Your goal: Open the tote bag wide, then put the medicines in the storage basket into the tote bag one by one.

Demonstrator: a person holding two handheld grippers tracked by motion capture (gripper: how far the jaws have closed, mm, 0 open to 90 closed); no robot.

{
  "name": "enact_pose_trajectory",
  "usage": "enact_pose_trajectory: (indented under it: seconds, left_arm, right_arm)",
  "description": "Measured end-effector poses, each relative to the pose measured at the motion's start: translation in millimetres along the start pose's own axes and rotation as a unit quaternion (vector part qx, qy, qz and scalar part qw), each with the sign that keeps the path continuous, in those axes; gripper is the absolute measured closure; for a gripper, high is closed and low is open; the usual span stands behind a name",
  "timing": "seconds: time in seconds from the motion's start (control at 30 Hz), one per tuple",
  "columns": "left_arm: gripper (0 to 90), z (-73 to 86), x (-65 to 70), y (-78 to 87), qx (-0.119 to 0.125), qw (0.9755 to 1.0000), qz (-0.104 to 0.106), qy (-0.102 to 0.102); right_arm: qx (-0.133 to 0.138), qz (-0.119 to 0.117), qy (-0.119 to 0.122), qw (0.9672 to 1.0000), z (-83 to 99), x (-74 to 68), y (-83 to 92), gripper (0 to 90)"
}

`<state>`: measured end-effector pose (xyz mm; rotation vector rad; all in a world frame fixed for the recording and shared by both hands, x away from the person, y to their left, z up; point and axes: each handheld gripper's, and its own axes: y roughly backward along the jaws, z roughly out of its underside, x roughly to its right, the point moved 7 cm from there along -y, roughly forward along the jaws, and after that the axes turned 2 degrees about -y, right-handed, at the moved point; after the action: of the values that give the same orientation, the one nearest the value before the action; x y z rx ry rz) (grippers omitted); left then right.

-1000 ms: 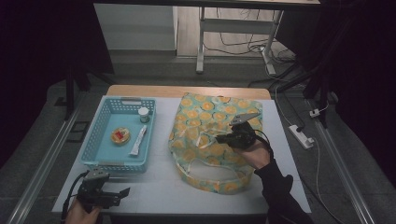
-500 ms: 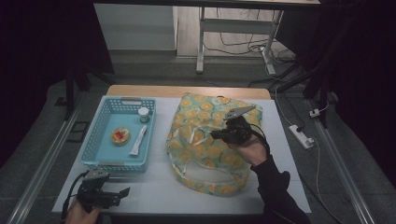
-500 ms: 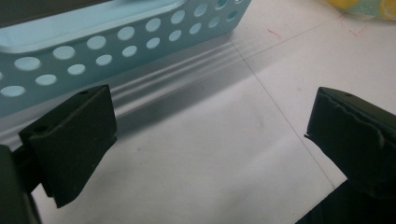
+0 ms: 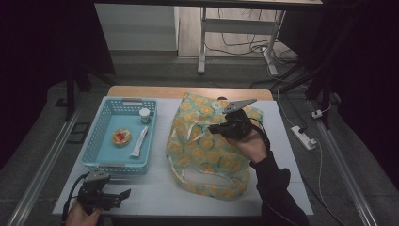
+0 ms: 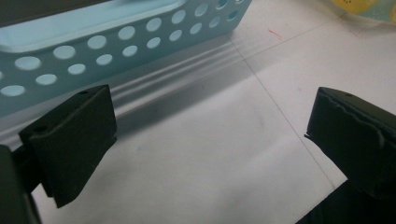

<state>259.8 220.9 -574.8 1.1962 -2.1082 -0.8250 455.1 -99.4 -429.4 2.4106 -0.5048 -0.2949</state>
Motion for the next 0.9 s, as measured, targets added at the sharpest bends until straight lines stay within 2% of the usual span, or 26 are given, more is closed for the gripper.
enact_pose_trajectory:
  seconds: [0.37,0.9]
  left_arm:
    - [2.0,0.1,-0.1,0.1,-0.002,1.0000,-0.001,-0.001]
    - [0.1,-0.5,-0.5,2.5,0.010,0.9999,-0.002,0.004]
  right_arm:
    - [0.001,0.011,0.003,0.9999,-6.4,3.2,1.0,90.0]
    - [0.003,0.005,0.004,1.0000,-0.5,6.7,-2.9,90.0]
